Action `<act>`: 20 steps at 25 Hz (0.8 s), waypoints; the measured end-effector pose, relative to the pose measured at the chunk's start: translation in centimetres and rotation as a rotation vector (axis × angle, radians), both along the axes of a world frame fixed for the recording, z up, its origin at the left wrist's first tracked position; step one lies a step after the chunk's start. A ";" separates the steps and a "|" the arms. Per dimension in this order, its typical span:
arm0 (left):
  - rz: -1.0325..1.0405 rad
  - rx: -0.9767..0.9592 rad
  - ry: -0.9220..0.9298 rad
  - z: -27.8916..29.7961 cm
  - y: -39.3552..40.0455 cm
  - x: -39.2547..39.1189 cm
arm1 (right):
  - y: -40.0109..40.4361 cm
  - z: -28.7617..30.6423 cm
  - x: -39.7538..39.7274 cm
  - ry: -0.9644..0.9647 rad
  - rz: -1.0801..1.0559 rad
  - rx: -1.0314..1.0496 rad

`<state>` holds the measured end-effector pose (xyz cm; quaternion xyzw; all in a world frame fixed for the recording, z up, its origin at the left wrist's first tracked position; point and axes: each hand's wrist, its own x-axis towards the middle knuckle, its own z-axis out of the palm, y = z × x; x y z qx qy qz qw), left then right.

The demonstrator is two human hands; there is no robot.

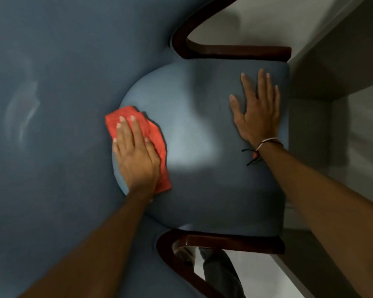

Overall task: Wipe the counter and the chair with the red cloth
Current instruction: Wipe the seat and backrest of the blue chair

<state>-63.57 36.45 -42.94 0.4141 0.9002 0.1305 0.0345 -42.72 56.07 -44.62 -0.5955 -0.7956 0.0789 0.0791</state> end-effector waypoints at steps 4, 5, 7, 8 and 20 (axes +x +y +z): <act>-0.902 0.128 -0.037 -1.1 -0.8 7.9 | 0.2 -0.4 0.1 0.021 -0.010 0.035; -1.108 0.134 -0.042 -1.3 -0.9 9.4 | 0.1 -0.4 0.0 0.016 -0.010 0.037; -1.417 0.040 -0.013 -1.2 -1.1 11.3 | 0.2 -0.2 0.1 0.018 0.000 -0.003; -1.482 -0.007 -0.009 -0.8 -1.3 11.6 | 0.4 0.2 0.1 0.065 0.004 -0.052; -0.565 0.005 0.410 23.4 3.4 -18.1 | -21.3 7.2 -5.1 -0.004 -0.527 -0.565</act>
